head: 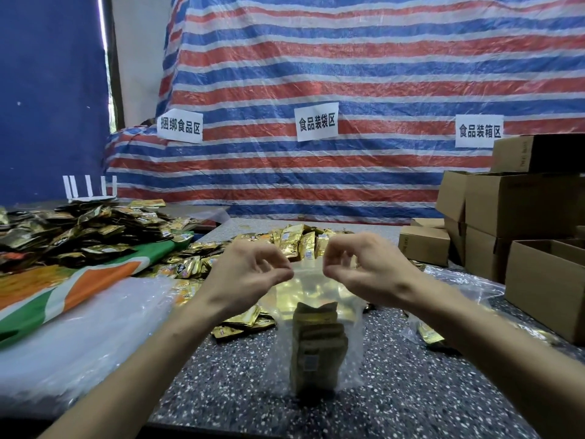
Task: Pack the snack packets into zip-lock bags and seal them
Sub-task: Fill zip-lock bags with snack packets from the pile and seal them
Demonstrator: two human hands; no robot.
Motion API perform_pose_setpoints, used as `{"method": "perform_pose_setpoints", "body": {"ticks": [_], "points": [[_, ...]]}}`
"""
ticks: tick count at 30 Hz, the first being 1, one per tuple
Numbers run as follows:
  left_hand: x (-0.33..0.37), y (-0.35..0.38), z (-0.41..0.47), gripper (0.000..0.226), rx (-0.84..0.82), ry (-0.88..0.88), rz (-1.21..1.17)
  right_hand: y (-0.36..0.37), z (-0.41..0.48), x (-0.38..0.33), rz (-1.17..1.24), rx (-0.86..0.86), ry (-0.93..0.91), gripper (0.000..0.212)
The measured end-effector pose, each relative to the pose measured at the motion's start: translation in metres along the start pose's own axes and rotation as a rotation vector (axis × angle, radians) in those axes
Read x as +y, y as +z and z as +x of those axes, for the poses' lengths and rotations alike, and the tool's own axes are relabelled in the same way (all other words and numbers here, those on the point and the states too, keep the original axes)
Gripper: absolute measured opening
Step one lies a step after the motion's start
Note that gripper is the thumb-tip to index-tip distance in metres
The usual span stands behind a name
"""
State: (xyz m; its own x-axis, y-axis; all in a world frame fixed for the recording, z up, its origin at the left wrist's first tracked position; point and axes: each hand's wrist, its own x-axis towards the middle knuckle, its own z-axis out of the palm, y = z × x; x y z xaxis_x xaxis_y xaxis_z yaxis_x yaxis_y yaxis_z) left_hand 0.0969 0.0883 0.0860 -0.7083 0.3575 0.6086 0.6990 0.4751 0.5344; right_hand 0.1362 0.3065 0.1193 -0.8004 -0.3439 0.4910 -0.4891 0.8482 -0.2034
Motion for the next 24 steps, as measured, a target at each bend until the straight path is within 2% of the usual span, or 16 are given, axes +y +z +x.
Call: {"method": "perform_pose_setpoints", "body": {"ticks": [4,7,13,18,24], "points": [[0.002,0.009,0.001,0.009,0.086,0.056,0.029,0.003,0.002,-0.013,-0.083,-0.007,-0.084,0.005],[0.004,0.013,0.003,0.006,0.088,0.090,-0.006,0.004,0.007,-0.019,-0.152,-0.013,-0.078,0.005],[-0.013,0.002,-0.005,0.009,0.047,-0.032,-0.247,0.001,0.003,-0.012,-0.035,-0.013,0.006,0.017],[-0.012,0.007,-0.006,0.016,0.099,-0.029,-0.343,0.005,0.007,-0.019,-0.023,-0.064,-0.057,0.008],[-0.008,0.007,-0.004,0.019,0.008,-0.005,-0.403,0.005,0.012,-0.017,-0.011,0.006,-0.077,0.027]]}}
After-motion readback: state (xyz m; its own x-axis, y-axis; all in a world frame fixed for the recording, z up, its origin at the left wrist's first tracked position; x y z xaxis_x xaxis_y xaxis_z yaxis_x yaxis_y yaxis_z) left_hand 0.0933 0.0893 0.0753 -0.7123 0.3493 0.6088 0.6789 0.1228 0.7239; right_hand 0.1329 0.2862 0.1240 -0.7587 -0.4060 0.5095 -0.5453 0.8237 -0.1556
